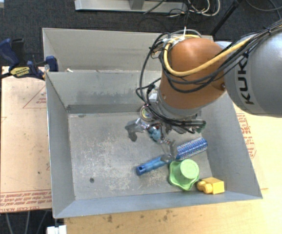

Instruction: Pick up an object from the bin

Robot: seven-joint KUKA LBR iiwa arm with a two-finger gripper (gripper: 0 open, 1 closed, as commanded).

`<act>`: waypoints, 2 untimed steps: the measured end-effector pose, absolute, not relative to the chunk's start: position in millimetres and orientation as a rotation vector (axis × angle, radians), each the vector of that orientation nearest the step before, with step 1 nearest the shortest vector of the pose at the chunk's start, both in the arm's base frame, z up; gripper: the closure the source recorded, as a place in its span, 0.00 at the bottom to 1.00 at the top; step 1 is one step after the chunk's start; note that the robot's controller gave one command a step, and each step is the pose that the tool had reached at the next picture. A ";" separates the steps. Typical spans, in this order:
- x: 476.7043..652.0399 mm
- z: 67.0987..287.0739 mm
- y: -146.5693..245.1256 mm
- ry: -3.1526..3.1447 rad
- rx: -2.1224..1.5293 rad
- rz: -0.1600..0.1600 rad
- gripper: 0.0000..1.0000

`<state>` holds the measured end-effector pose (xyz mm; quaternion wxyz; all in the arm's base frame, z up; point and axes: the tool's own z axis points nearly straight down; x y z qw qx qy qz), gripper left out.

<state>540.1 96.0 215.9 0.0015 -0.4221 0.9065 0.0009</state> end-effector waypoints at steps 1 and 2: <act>518.2 96.6 55.0 2.804 -1.433 0.007 0.00; 520.5 101.0 56.5 2.796 -1.431 0.003 1.00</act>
Offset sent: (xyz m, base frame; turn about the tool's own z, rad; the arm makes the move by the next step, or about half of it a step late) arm -0.0196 -0.0403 -0.1142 -0.0773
